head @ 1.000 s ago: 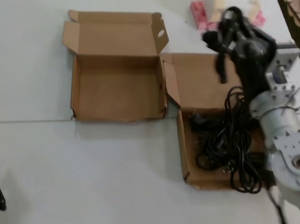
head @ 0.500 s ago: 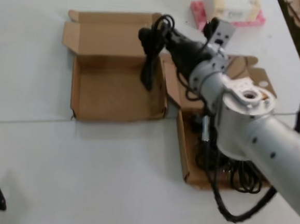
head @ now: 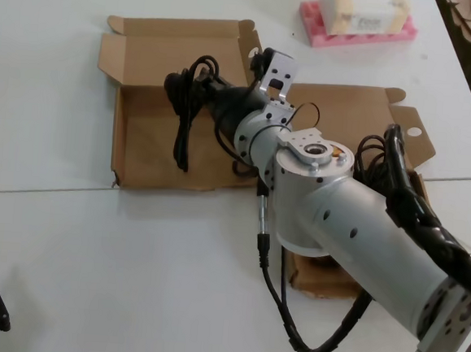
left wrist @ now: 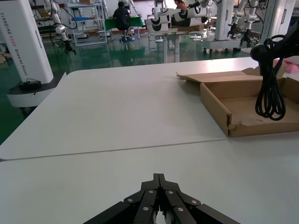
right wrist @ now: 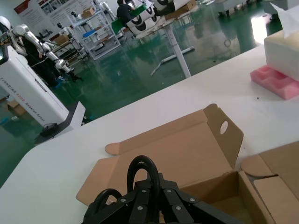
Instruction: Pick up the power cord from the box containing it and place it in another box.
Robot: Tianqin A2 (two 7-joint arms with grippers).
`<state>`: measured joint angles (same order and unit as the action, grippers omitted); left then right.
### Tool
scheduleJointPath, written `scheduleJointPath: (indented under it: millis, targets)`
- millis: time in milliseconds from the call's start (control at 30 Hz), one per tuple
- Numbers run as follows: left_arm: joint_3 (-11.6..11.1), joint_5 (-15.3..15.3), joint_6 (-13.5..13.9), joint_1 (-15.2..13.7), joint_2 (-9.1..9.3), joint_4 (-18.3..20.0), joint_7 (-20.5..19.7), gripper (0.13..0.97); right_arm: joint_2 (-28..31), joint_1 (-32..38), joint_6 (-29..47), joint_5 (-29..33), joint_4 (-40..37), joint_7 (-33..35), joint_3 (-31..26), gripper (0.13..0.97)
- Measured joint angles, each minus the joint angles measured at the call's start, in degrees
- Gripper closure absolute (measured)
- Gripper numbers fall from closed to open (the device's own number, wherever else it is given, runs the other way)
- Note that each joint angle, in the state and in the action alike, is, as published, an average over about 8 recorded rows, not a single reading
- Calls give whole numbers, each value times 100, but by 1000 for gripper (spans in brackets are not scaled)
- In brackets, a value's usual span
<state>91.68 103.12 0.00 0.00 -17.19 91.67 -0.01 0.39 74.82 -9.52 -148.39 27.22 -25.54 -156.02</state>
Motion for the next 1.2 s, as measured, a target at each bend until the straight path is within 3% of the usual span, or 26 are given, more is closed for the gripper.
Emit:
scheduleJointPath:
  millis: [200,567,867,1000,1200]
  targets:
    - [0,0,0,0,0,0,0,934,-32,7,-108,243,7,0,-140,928]
    - [0,0,0,0,0,0,0,934,-39,-107,-329,1894,22,0,-170,884]
    - [0,0,0,0,0,0,0,934,-39,-102,-663,2829,-29,0,-171,769]
    - [0,0,0,0,0,0,0,934,-38,-30,-765,3083,-193,0,-117,679]
    - [0,0,0,0,0,0,0,934,158,-41,-783,3658,-50,0,613,562]
